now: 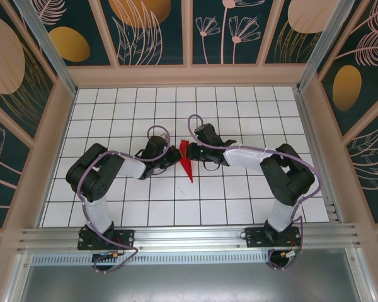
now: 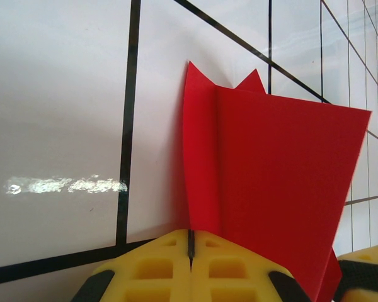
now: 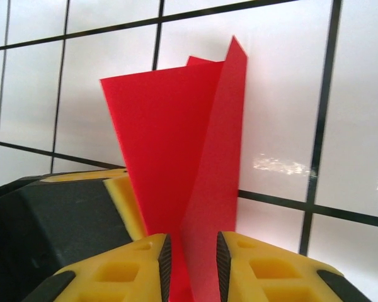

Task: Fold a paper plane with a square sheet of paper (pick it up from the middle)
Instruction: Move the paper plane to the top-center of the table.

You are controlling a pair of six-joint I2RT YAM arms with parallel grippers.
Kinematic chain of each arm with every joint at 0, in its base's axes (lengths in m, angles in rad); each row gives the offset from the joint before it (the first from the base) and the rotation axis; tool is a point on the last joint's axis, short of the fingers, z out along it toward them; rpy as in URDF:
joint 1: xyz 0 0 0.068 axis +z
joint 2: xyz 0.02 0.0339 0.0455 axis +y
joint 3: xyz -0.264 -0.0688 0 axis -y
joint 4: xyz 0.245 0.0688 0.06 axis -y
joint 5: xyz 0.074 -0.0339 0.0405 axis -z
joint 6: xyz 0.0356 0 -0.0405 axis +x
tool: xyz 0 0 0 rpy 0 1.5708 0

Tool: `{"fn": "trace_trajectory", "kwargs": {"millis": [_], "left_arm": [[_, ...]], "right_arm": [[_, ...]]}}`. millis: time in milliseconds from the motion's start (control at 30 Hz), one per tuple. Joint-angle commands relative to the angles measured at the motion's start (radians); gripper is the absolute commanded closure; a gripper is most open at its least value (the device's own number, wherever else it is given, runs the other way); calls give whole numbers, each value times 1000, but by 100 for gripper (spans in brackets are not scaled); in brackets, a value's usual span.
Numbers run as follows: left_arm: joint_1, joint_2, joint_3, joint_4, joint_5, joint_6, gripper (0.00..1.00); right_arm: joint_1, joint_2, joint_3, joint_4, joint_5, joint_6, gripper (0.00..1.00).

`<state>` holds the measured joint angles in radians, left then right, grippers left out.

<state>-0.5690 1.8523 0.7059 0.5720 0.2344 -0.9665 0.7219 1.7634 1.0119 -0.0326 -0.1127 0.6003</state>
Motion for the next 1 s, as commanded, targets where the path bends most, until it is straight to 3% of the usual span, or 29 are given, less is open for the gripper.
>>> {"fn": "trace_trajectory", "kwargs": {"millis": [0,533,967], "left_arm": [[-2,-1,19,-12,-8,22,100],[-1,-10,15,-40,-35,28,100],[-1,-2,9,-44,-31,33,100]], "right_arm": [[8,13,36,-65,52,-31,72],[8,62,89,-159,152,-53,73],[5,117,86,-195,156,-40,73]]}}
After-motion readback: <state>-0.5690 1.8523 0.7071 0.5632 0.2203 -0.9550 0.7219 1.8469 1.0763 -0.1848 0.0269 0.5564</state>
